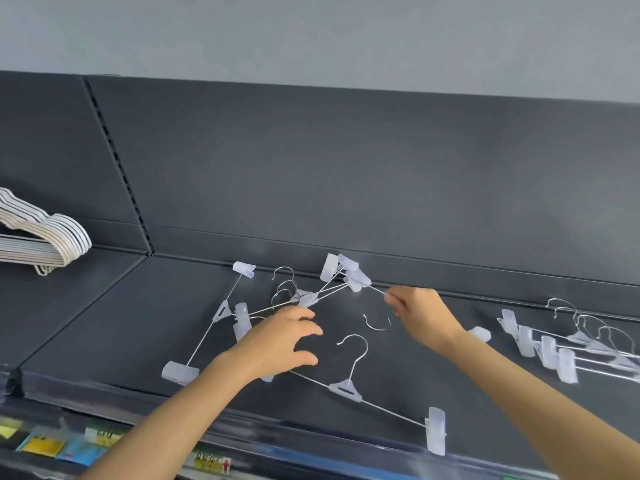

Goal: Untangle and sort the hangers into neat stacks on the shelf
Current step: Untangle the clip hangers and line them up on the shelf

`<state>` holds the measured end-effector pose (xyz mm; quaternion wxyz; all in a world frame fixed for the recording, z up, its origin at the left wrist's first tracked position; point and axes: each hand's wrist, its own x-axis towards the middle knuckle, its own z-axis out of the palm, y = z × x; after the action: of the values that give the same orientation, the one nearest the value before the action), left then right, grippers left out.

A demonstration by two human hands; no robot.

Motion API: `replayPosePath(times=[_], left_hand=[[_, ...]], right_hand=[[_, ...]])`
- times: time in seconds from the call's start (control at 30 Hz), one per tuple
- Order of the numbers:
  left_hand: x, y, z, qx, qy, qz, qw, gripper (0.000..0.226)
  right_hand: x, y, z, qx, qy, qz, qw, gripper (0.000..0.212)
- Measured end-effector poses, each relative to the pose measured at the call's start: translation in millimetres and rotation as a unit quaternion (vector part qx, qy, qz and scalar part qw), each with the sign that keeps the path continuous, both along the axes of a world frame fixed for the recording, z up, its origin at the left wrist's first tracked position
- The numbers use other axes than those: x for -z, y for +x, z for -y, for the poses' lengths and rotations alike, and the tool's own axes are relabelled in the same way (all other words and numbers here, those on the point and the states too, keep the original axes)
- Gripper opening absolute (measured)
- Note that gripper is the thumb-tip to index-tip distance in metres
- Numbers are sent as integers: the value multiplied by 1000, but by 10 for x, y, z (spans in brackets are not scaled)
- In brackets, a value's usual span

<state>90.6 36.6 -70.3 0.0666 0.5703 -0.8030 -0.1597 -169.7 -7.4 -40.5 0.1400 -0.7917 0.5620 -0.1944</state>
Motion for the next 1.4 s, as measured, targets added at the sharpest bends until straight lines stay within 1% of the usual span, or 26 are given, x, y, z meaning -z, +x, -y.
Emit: replayPosePath(times=[0.1, 0.2, 0.23, 0.3, 0.37, 0.43, 0.5, 0.7, 0.8, 0.87, 0.93, 0.97, 1.0, 1.03, 1.1, 1.2, 1.3, 1.37, 1.4], left_hand=[[69, -18, 17, 11, 13, 4, 1000, 49], [114, -1, 35, 1, 0, 10, 1000, 49], [122, -1, 39, 2, -5, 11, 1000, 49], [112, -15, 38, 8, -10, 10, 1000, 49], [95, -32, 44, 18, -15, 7, 1000, 51], [85, -48, 55, 33, -12, 8, 999, 53], [89, -50, 63, 49, -10, 23, 998, 54], [134, 88, 44, 43, -52, 56, 996, 45], [128, 147, -1, 39, -58, 59, 996, 39], [114, 178, -20, 22, -54, 60, 996, 42], [89, 213, -27, 3, -46, 62, 997, 44], [73, 233, -29, 0, -44, 67, 997, 43], [67, 257, -24, -2, -44, 71, 996, 43], [66, 284, -19, -7, -45, 70, 997, 42], [66, 318, 1, -24, -52, 44, 997, 41], [64, 312, 30, -42, -71, 2, 997, 40], [62, 291, 59, -44, -75, -27, 996, 31], [57, 301, 98, -61, -48, -85, 993, 24], [29, 309, 114, -75, -16, -122, 990, 25]], right_hand=[[-24, -58, -110, 7, 37, 42, 998, 33], [9, -134, -209, 12, 62, 80, 995, 19], [30, -160, -238, 10, 59, 86, 994, 18], [78, -208, -282, 12, 51, 76, 996, 15], [132, -254, -326, 21, 45, 60, 997, 16], [191, -310, -372, 37, 41, 50, 997, 9], [206, -344, -442, 45, 52, 39, 997, 10], [226, -187, -629, 1, 63, 19, 998, 9], [284, 23, -704, -23, 73, 17, 997, 4], [337, 151, -754, -38, 104, 12, 994, 15], [412, 215, -771, -44, 130, -20, 990, 22], [448, 217, -768, -42, 137, -37, 989, 30], [470, 210, -753, -38, 134, -43, 989, 32], [483, 196, -734, -36, 128, -45, 990, 27], [480, 166, -704, -39, 109, -46, 992, 16], [440, 136, -672, -36, 101, -43, 993, 8], [404, 82, -630, -20, 99, -45, 994, 20], [407, 32, -613, -17, 96, -79, 992, 15], [413, 6, -612, -16, 95, -94, 991, 12]])
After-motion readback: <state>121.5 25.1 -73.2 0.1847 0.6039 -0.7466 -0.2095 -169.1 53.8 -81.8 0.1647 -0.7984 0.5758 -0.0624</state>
